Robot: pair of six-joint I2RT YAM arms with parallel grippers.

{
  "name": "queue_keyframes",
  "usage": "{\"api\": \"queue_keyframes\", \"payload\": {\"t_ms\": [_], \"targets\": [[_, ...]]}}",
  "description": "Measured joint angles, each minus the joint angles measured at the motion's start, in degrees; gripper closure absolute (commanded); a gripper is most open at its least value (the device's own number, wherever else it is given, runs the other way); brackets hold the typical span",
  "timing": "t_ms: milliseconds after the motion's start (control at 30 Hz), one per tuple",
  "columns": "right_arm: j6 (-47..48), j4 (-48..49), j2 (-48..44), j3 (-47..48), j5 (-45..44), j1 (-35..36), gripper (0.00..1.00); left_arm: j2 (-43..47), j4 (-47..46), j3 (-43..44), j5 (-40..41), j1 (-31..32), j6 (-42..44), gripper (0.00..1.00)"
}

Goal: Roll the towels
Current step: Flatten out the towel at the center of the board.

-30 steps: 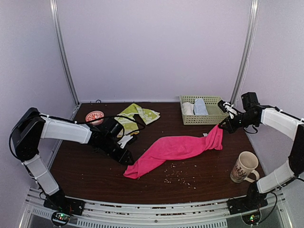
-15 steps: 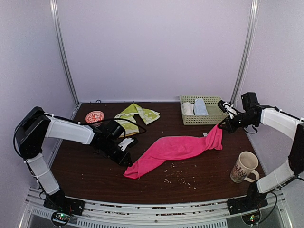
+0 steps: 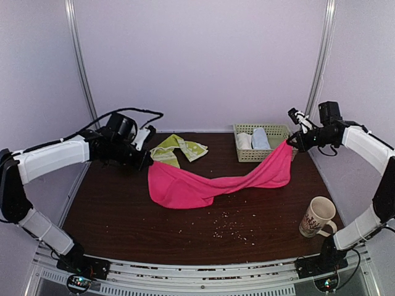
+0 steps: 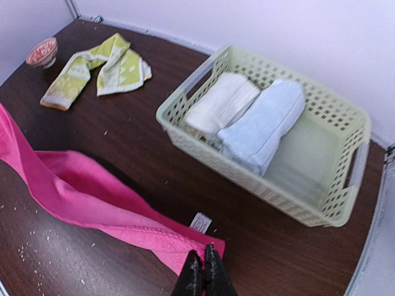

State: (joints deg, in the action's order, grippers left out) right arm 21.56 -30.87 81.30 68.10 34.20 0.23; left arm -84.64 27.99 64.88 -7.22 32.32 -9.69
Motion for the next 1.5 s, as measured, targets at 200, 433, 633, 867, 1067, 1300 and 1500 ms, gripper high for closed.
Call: {"api": "queue_keyframes", "payload": {"t_ms": [200, 433, 633, 867, 1067, 1300, 1500], "targets": [[-4.00, 0.20, -0.09, 10.56, -1.38, -1.62, 1.00, 8.52, 0.76, 5.55, 8.22, -1.84, 1.79, 1.00], [-6.12, -1.42, -2.19, 14.88, -1.18, -1.64, 1.00, 16.57, 2.80, 6.19, 16.06, -1.77, 2.38, 1.00], [-6.58, -3.76, -7.45, 14.88, -0.39, -1.64, 1.00, 25.29, 3.69, 6.19, 19.26, -1.77, 2.40, 1.00], [-5.92, -5.60, -19.56, 13.07, 4.55, -1.64, 1.00, 35.91, 4.94, 6.27, 18.03, -1.73, 3.06, 1.00], [-4.83, -7.93, -29.33, 8.96, 9.38, -1.66, 1.00, 42.97, 5.99, 6.08, 15.56, -1.73, 3.19, 1.00], [-5.55, -8.35, -31.98, 2.32, 10.58, -1.66, 1.00, 46.23, 6.67, 4.07, 15.26, -1.73, 2.25, 1.00], [-5.95, -7.52, -26.64, -0.28, 9.14, -1.68, 1.00, 42.21, 6.47, -1.46, 16.44, -1.73, 1.25, 1.00]]}}
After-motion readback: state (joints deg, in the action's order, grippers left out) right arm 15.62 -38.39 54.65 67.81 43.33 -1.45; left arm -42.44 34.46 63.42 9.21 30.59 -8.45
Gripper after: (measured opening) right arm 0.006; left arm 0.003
